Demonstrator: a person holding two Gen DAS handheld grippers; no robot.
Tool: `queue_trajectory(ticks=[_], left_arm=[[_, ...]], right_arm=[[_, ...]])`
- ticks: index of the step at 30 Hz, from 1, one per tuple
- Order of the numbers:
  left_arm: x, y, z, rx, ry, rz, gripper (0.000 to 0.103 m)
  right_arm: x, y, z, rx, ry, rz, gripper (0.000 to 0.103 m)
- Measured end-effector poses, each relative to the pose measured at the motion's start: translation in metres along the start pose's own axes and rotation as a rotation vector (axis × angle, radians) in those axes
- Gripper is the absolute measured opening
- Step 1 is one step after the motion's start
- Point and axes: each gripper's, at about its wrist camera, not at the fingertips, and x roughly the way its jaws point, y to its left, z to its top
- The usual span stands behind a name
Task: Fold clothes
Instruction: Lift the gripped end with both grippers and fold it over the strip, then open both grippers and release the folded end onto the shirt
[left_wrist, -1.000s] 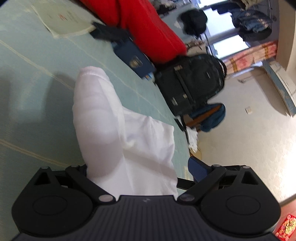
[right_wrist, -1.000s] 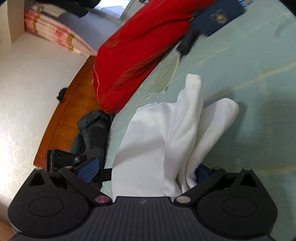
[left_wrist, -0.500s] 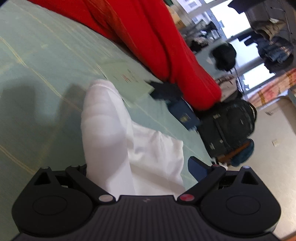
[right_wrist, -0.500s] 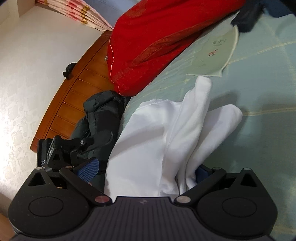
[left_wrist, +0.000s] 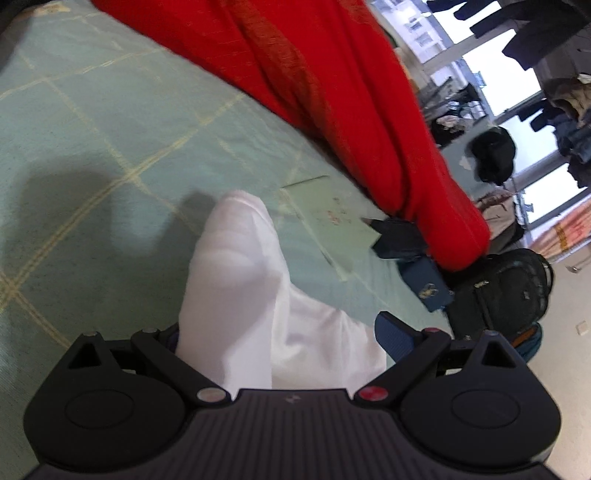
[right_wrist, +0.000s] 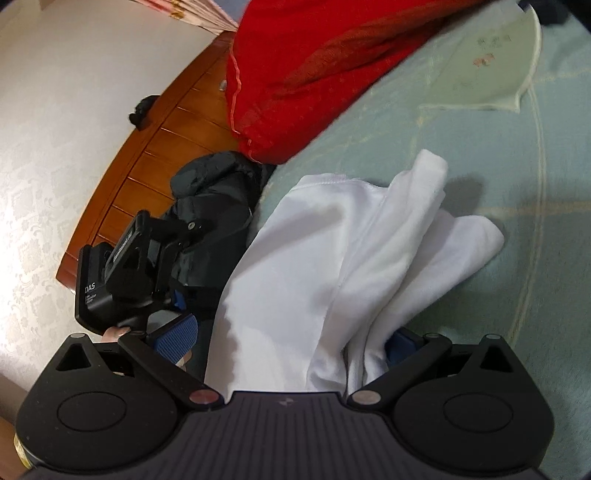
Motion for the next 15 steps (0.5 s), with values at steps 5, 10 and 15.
queue_trajectory(ticks=[5, 10, 15], left_arm=[[-0.007, 0.001, 0.001, 0.085, -0.095, 0.118, 0.096], [-0.027, -0.016, -0.015, 0.215, -0.123, 0.037, 0.096], [-0.008, -0.013, -0.045, 0.288, -0.025, -0.012, 0.097]], right_arm=[[-0.002, -0.019, -0.005, 0.025, -0.012, -0.017, 0.103], [-0.006, -0.05, 0.001, 0.112, -0.082, -0.018, 0.103], [-0.007, -0.063, 0.012, 0.135, -0.153, -0.012, 0.083]])
